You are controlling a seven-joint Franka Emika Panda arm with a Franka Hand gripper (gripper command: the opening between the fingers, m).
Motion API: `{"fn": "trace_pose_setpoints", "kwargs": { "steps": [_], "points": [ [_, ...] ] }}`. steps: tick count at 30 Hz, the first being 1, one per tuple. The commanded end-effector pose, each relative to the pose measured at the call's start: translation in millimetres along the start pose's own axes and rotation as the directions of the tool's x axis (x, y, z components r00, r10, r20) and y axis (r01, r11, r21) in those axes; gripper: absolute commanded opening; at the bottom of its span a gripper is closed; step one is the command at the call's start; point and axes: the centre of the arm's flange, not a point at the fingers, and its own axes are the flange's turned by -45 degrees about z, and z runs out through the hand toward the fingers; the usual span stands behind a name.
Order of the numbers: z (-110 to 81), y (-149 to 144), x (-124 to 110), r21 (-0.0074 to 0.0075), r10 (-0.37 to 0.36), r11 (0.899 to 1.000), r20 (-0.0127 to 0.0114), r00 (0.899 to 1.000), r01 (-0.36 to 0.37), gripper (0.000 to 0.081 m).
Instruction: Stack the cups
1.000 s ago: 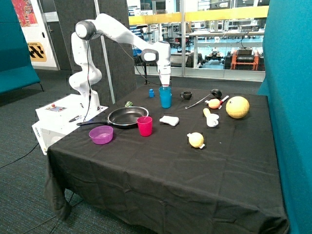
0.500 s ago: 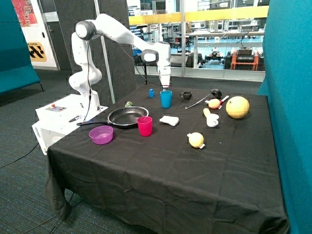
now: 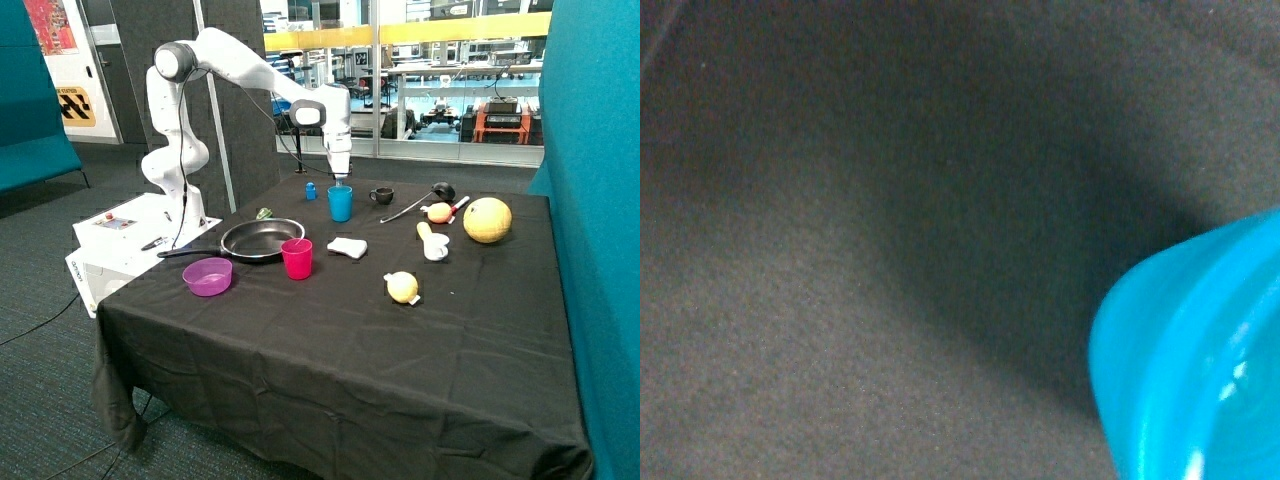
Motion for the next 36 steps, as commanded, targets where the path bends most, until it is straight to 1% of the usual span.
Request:
{"fn": "trace_pose_setpoints", "kwargs": {
  "steps": [1,7,11,13,17,18,22,24,31,36],
  "points": [
    [-23.3,9.6,1.9,0.0065,0.016,1.000,0.0078,1.000,-0.016,0.0447],
    [-29.9,25.4,-3.2,0.0062,0.062,0.998,0.0081,0.998,-0.062,0.0421],
    [-29.3,34.5,-9.3,0.0059,0.092,0.996,0.0083,0.996,-0.092,0.0430],
    [-28.5,39.5,-13.2,0.0057,0.119,0.993,0.0084,0.993,-0.119,0.0435],
    [-28.4,52.9,-22.8,0.0050,0.195,0.981,0.0088,0.981,-0.195,0.0448],
    [-28.7,56.7,-25.2,0.0048,0.217,0.976,0.0090,0.976,-0.218,0.0448],
    [-30.8,69.6,-31.4,0.0044,0.265,0.964,0.0092,0.964,-0.265,0.0447],
    [-32.3,75.6,-33.6,0.0043,0.274,0.962,0.0092,0.962,-0.274,0.0445],
    [-35.3,85.9,-39.2,0.0043,0.272,0.962,0.0092,0.962,-0.272,0.0440],
    [-36.2,92.1,-45.2,0.0044,0.263,0.965,0.0092,0.965,-0.263,0.0440]
  ]
}}
